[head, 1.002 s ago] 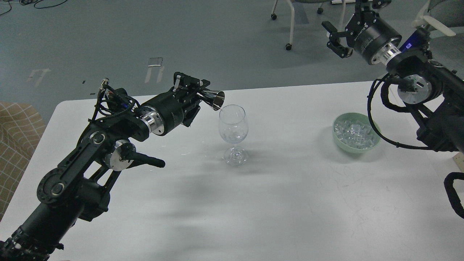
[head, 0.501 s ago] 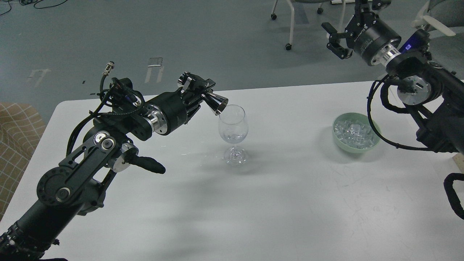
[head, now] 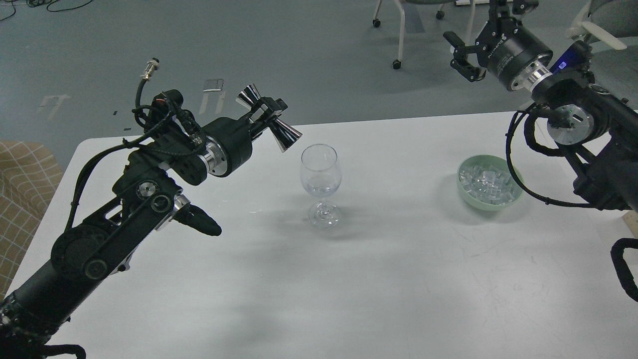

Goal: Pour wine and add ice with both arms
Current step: 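Rotate the jigger back upright and pull it away from the glass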

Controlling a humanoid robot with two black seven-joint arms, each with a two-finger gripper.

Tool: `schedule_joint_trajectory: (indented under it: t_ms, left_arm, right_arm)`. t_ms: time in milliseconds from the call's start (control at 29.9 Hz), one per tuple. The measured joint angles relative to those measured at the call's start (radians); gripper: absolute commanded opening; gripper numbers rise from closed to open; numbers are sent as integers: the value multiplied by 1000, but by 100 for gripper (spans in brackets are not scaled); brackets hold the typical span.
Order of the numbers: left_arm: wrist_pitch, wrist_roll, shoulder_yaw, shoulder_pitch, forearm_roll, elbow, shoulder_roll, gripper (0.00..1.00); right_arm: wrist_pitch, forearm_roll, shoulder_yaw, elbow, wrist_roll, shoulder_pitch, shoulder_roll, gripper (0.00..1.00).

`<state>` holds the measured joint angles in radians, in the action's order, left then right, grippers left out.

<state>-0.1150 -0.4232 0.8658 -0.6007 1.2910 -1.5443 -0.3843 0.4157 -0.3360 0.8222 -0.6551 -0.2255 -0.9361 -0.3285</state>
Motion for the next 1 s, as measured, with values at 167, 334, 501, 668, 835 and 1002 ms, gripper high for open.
schedule_joint_trajectory:
  t_ms: [167,334,501,668,835,1002]
  left_arm:
    - [0,-6,-51,-45,5,-14,-39,0]
    - [-24,-41,-55,-50,5,-44,-50,0]
    - [-53,-63,-55,-62,5,-74,-52,0]
    - [-61,-65,-54,-85,-1,-79,-47,0]
    - [-46,-66,-23,-61,-109,-76,-45,0]
    - [67,-66,101,38,-504,-71,-53,0]
  right_arm:
    - [0,0,0,0,0,0,0,100]
    - [0,0,0,0,0,0,0,100]
    - [0,0,0,0,0,0,-3,100]
    - [0,0,0,0,0,0,0,100]
    - [0,0,0,0,0,3,0,100]
    - [0,0,0,0,0,8,-5,100]
